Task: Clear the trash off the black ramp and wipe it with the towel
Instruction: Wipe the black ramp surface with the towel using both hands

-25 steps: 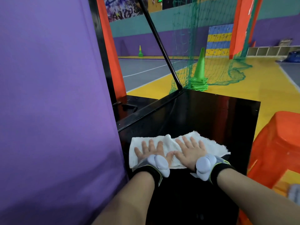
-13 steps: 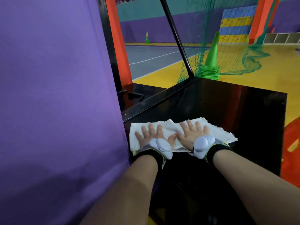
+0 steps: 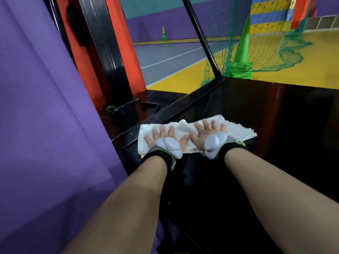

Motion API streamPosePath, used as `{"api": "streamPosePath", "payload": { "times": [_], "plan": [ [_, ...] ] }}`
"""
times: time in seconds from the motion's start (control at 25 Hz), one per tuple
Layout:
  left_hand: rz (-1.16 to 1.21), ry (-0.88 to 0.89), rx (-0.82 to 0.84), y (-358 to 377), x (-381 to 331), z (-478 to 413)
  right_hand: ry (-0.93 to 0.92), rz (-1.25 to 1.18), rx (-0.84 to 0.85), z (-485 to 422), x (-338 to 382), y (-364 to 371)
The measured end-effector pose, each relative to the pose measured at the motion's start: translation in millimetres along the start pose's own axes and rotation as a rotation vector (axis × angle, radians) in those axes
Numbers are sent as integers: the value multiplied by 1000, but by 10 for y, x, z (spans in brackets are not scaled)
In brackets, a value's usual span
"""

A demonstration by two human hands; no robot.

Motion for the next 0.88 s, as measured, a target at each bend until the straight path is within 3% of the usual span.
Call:
{"api": "streamPosePath", "payload": {
  "times": [0.64, 0.88],
  "plan": [
    [-52, 116, 82, 120, 175, 1273, 132, -67, 113, 1600, 48, -136],
    [-61, 128, 76, 54, 63, 1283, 158, -9, 77, 1707, 91, -155]
  ]
}}
Point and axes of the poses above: each hand's wrist, its own z-axis away from the middle knuckle, its own y-axis out of the palm, x = y × z, the point moved 1 cm from there along -z, towards the middle knuckle, and after that the axes turned 4 degrees about -y, right-handed, at the moved point
